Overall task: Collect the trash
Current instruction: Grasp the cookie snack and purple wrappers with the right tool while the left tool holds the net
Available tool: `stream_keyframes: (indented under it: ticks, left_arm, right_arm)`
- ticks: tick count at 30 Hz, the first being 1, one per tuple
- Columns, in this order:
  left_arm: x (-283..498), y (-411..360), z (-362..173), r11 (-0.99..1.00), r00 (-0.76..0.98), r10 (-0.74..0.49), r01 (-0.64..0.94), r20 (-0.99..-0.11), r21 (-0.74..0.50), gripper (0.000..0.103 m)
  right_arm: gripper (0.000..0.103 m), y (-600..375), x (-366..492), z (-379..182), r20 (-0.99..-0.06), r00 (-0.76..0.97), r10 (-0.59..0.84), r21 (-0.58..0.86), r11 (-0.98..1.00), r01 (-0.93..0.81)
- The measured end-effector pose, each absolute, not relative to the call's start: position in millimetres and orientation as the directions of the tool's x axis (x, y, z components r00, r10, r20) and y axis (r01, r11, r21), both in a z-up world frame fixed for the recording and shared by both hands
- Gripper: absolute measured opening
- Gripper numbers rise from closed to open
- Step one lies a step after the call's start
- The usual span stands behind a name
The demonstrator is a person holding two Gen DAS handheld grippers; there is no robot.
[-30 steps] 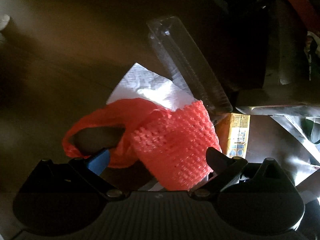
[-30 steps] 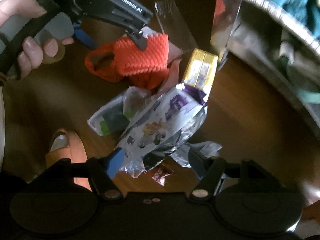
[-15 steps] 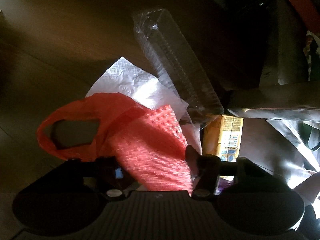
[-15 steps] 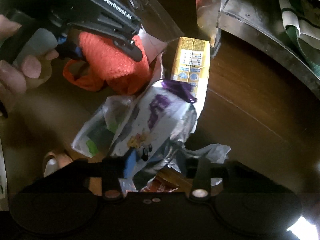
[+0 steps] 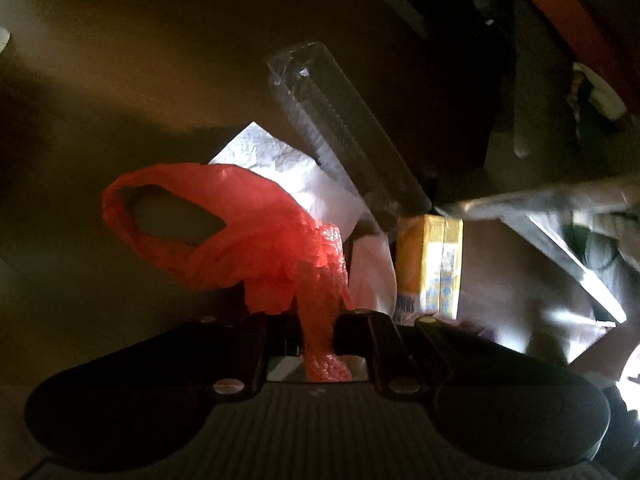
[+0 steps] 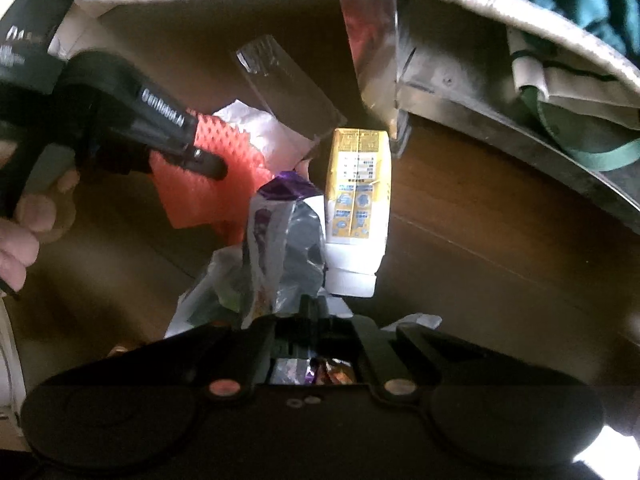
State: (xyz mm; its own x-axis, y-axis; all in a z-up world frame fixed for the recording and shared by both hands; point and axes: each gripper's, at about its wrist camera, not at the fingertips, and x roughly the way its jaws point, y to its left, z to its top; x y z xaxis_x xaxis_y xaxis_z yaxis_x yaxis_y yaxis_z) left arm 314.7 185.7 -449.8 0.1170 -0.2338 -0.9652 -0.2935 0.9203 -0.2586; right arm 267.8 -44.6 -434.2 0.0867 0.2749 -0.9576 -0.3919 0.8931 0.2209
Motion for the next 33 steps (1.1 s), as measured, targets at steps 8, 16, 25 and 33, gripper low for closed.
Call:
stream_keyframes:
  ticks: [8,16,25,33]
  left_arm:
    - [293,204,-390,0.935,0.170,-0.213,-0.249,-0.962,-0.251,0.011]
    - [282,221,-289,0.934,0.298,-0.162,-0.262,-0.941,-0.243,0.011]
    - [258,206,-142,0.936,0.508,-0.158,-0.196,-0.847,-0.292,0.011]
    - [235,169,-132,0.926,0.537,-0.161,-0.208,-0.828,-0.315,0.011]
  right_arm:
    - [0.000,-57,251,-361,-0.937,0.212,0.278,0.167,0.888,-0.428]
    - [0.000,-83,230,-258,-0.887,0.354,0.296,0.133,0.899,-0.418]
    - [0.000,-109,196,-135,-0.795,0.535,0.285,0.019,0.894,-0.448]
    - [0.006,-140,194,-180,-0.875,0.411,0.255,0.074,0.911,-0.407]
